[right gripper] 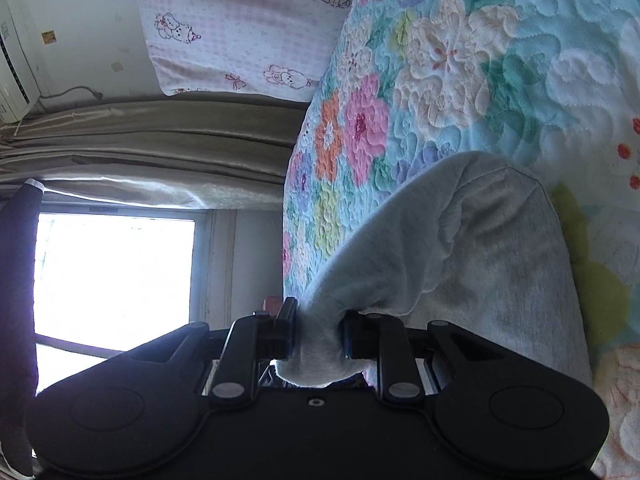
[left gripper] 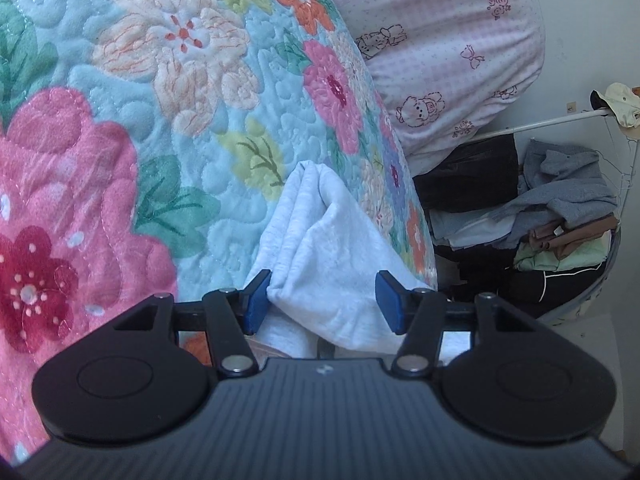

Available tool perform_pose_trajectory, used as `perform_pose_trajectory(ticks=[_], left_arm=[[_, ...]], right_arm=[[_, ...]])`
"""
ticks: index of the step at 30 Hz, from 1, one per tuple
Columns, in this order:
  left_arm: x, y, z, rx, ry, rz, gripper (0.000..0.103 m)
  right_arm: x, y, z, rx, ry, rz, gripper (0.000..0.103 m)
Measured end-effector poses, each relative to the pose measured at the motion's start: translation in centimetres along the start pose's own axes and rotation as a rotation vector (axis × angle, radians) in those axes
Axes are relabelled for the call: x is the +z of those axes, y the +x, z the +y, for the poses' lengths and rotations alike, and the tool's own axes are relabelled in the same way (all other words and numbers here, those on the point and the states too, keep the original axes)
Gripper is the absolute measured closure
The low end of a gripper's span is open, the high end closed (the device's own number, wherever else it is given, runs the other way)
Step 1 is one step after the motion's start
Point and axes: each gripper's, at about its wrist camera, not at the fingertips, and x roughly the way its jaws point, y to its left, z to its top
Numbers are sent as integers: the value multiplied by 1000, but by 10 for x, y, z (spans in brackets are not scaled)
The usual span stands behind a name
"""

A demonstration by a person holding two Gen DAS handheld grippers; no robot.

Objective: Fold clothes

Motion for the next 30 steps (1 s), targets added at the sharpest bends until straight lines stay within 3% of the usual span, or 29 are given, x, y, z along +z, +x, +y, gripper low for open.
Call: perform_pose_trajectory(ticks=[1, 4, 7, 12, 21, 27, 30], left_arm=[[0, 2, 0, 25, 13, -7, 82], [2, -6, -5, 5, 45, -33, 96], [3, -25, -27, -49, 102, -62, 97], [-19, -48, -66, -37, 226, -48, 97], [-65, -19, -64, 156, 286, 42, 97], [-66, -14, -49, 211, 234, 53, 97], [-69, -18, -57, 222, 264, 41, 97]], right_arm=[[-1, 0, 1, -2, -18, 4, 77], [-4, 0, 6, -8, -72, 15, 77], [-5, -10, 9, 23, -100, 7, 77], [-10, -34, 17, 20, -192, -7, 77], [-26, -50, 4, -301, -402, 15, 77], [-39, -41, -7, -478, -519, 57, 78], [-44, -41, 1, -497, -556, 51, 78]])
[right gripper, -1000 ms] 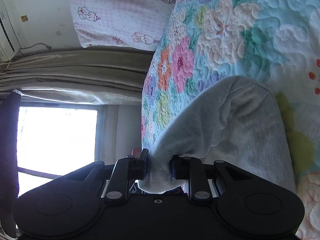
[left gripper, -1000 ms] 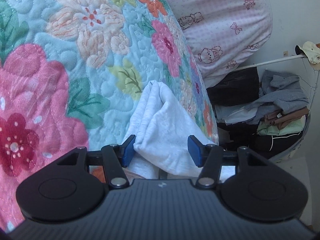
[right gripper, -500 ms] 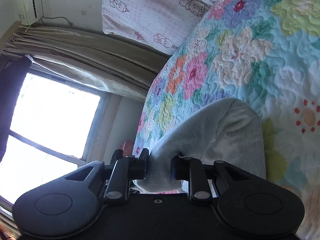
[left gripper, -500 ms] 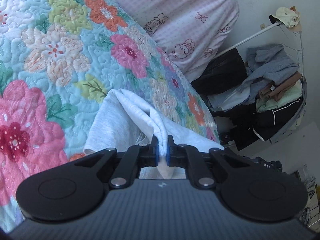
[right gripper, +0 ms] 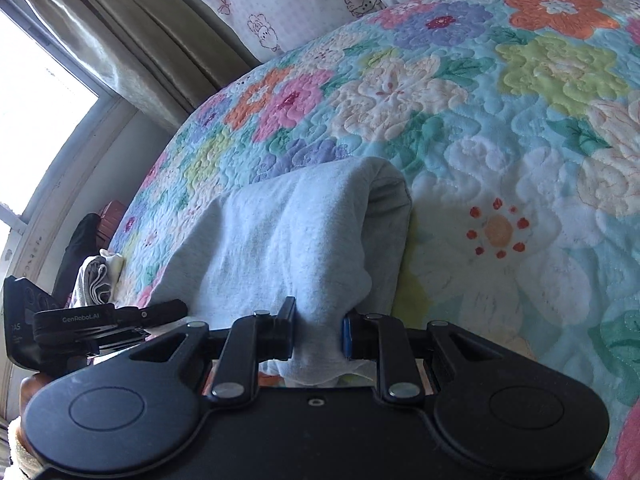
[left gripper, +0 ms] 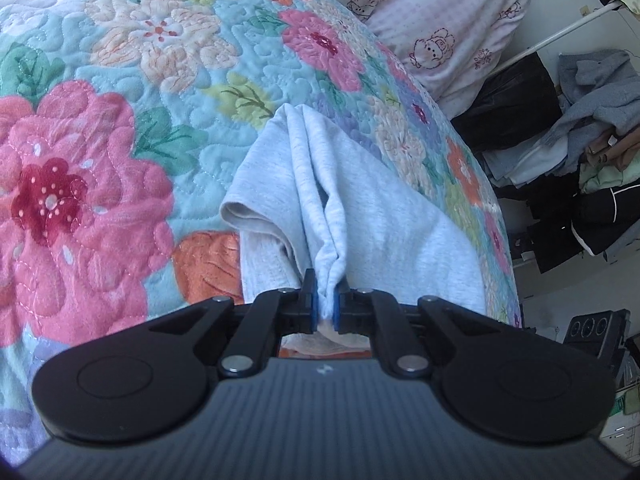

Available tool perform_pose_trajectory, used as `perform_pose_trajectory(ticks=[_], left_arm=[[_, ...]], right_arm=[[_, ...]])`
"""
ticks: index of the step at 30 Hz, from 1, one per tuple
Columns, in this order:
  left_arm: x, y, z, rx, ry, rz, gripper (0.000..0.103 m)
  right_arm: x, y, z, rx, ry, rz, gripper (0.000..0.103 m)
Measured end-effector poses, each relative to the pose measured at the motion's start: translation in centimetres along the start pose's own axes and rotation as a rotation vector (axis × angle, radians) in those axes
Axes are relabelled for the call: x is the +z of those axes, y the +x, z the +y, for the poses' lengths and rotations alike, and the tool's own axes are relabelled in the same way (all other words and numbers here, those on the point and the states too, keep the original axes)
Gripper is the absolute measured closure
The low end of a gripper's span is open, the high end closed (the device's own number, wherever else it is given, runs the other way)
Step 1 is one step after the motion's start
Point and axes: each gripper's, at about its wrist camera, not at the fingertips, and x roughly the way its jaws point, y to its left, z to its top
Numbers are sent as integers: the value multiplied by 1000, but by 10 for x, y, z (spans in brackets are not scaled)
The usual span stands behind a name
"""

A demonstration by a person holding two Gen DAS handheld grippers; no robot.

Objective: Fold clothes
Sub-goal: 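Pinch the shirt edge with the left gripper while the right gripper holds the fold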

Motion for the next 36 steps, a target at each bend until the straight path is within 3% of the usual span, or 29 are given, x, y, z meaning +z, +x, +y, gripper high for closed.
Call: perform_pose_trajectory(ticks=[3, 6, 9, 12, 15, 20, 22, 25, 28, 31, 33, 34, 36], left_arm=[[0, -5, -12, 19, 65, -11, 97], [1, 0, -8, 8, 37, 13, 96], [-1, 9, 1, 31, 15, 40, 95], [1, 9, 10, -9, -29, 39, 95], [6, 8, 16, -65, -67, 27, 96], [9, 9, 24, -148, -122, 25, 96], [10, 10, 25, -154, -126, 25, 96], [12, 9, 21, -163, -90, 22, 96], [16, 5, 12, -150, -9, 5, 96], [18, 3, 9, -158, 11, -5, 96], [19, 1, 10, -147, 15, -15, 96], [21, -3, 11, -128, 19, -35, 95], [25, -16, 14, -76, 21, -104, 95]], right_arm=[[1, -2, 6, -21, -24, 13, 78], [-3, 6, 14, -115, -107, 31, 77], [-11, 10, 31, -224, -234, 19, 64], [-13, -4, 67, -319, -406, -63, 63], [-16, -19, 108, -385, -591, -179, 56], [-29, -28, 161, -422, -828, -301, 44], [-37, -24, 171, -388, -907, -267, 39], [-53, 4, 176, -312, -1011, -131, 38], [-69, 40, 177, -332, -1129, -55, 38], [-64, 66, 178, -328, -1129, -45, 41], [-47, 75, 176, -294, -1039, -34, 59], [-37, 78, 173, -274, -989, -29, 78], [-20, 77, 168, -227, -879, -37, 85]])
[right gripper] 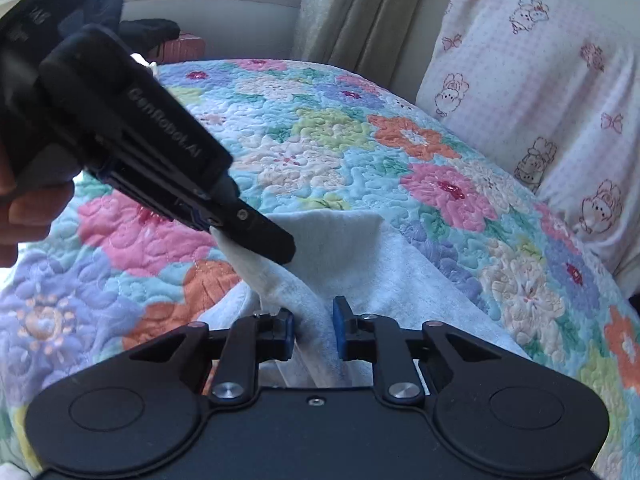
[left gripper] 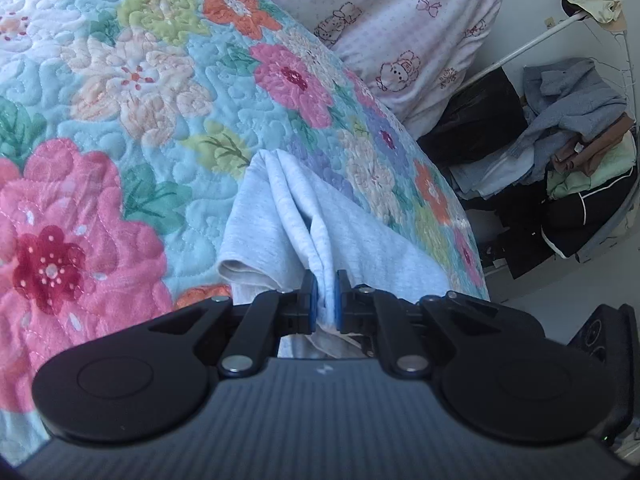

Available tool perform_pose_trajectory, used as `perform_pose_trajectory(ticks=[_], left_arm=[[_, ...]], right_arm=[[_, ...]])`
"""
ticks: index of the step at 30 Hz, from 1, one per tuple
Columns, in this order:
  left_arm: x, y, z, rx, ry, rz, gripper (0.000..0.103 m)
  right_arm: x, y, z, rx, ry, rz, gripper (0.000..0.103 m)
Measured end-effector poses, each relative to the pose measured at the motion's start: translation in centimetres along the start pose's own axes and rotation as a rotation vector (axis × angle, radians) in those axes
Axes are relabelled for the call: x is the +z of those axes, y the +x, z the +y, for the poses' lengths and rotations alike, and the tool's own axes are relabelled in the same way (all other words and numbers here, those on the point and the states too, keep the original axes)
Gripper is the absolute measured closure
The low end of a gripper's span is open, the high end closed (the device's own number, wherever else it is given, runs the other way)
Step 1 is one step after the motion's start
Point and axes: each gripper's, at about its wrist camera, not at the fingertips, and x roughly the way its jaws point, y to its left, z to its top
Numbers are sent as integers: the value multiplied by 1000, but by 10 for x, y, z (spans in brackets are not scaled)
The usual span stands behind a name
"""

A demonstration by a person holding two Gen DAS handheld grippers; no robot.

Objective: Fold clothes

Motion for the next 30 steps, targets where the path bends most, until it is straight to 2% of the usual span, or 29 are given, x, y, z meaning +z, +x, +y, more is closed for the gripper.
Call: perform_pose_trajectory(ticks=[3, 5, 10, 13, 18, 21, 23, 24, 25, 27, 30], left_arm=[[12, -20, 4, 82, 19, -106, 96], [18, -22, 10, 132, 26, -126, 95], [10, 7, 37, 126, -76, -24, 94], [4, 21, 38, 157, -55, -12, 94], [4, 18, 40, 71, -122, -21, 94], [6, 14, 49, -24, -211, -16, 93], [5, 15, 58, -112, -294, -7, 82], [4, 16, 62, -149, -330, -2, 80], [3, 18, 64, -159, -343, 5, 80], [3, 23, 63, -133, -324, 22, 80], [2, 27, 60, -60, -283, 42, 78]], right_arm=[[2, -3, -15, 20, 111, -10, 91], [1, -5, -23, 37, 177, -14, 92], [-5, -8, -44, 87, 363, -24, 92], [-5, -10, -44, 67, 365, -32, 92], [-6, -11, -48, 69, 399, -37, 91], [-7, -13, -53, 43, 414, -47, 91], [-6, -15, -55, 10, 401, -51, 91], [-6, -16, -56, 4, 398, -50, 91], [-6, -16, -57, -1, 397, -49, 91], [-6, -16, -59, 6, 408, -42, 91], [-7, -16, -59, 7, 410, -40, 91]])
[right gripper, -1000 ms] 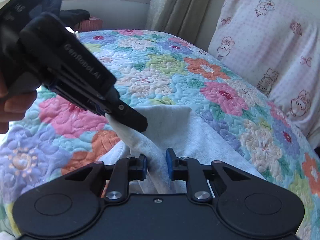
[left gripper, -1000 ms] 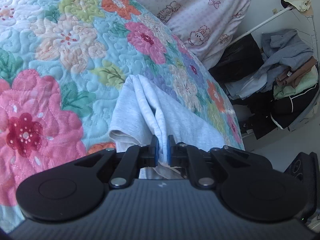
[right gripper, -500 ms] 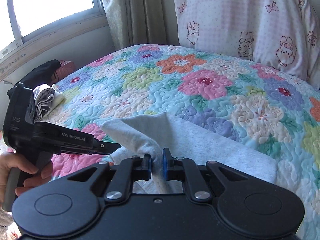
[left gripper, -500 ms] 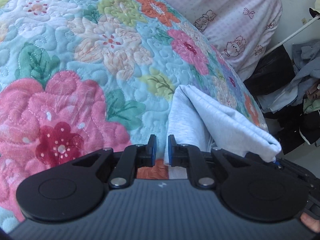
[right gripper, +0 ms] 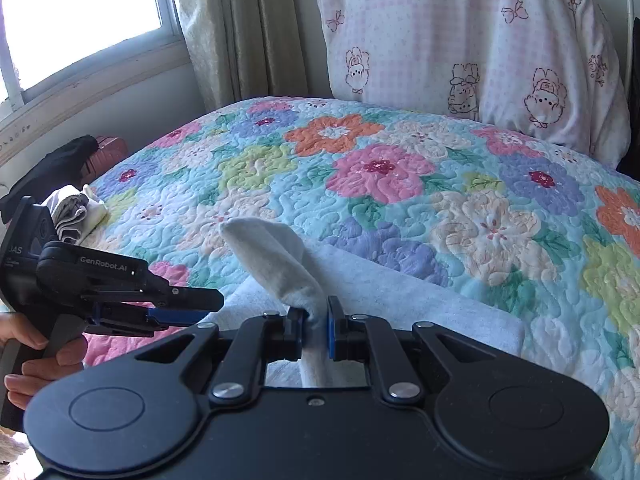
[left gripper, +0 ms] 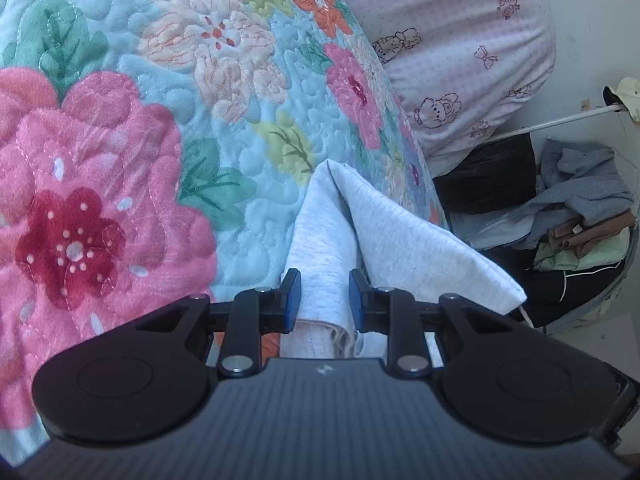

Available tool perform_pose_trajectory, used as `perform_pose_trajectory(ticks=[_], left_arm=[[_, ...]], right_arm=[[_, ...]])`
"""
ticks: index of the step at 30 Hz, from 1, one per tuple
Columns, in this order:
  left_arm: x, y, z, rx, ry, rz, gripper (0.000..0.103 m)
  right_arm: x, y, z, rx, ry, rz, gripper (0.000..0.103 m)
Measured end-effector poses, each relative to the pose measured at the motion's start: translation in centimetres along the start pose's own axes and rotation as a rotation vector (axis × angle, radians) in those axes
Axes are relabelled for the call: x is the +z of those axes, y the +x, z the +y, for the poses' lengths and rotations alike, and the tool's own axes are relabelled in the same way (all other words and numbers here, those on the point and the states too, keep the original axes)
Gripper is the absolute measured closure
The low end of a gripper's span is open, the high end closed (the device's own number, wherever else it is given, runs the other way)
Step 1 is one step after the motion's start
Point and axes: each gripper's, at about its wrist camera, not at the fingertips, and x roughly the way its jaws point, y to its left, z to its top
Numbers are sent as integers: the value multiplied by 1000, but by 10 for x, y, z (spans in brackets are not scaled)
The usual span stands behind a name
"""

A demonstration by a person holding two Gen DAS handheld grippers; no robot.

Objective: Fold clothes

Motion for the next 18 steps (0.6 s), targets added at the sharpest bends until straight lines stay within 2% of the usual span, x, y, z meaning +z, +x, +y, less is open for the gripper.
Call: perform_pose_trajectory(ticks=[2, 4, 6, 10, 12, 13, 14, 18], left_arm=[[-1, -1, 1, 7, -17, 11, 66], [-1, -3, 2, 10, -42, 53, 61], [-3, -7, 5, 24, -98, 71, 60], [-9, -7, 6, 8, -151, 19, 60], [-9, -1, 8, 4, -171, 15, 63], [-10, 2, 10, 1, -176, 9, 71], [-10, 3, 11, -3, -174, 3, 86], [-11, 2, 2, 2, -115, -23, 88]], right_arm=[[-1, 0, 0, 0, -1, 2, 91], [-1, 1, 1, 1, 0, 7, 91], [-2, 1, 0, 0, 1, 9, 91], [-2, 2, 0, -4, 2, 12, 91], [-2, 3, 0, -5, 8, 13, 91], [-2, 4, 0, -4, 12, 14, 91], [-2, 4, 0, -4, 12, 15, 91], [-2, 4, 3, -10, -3, 16, 91]])
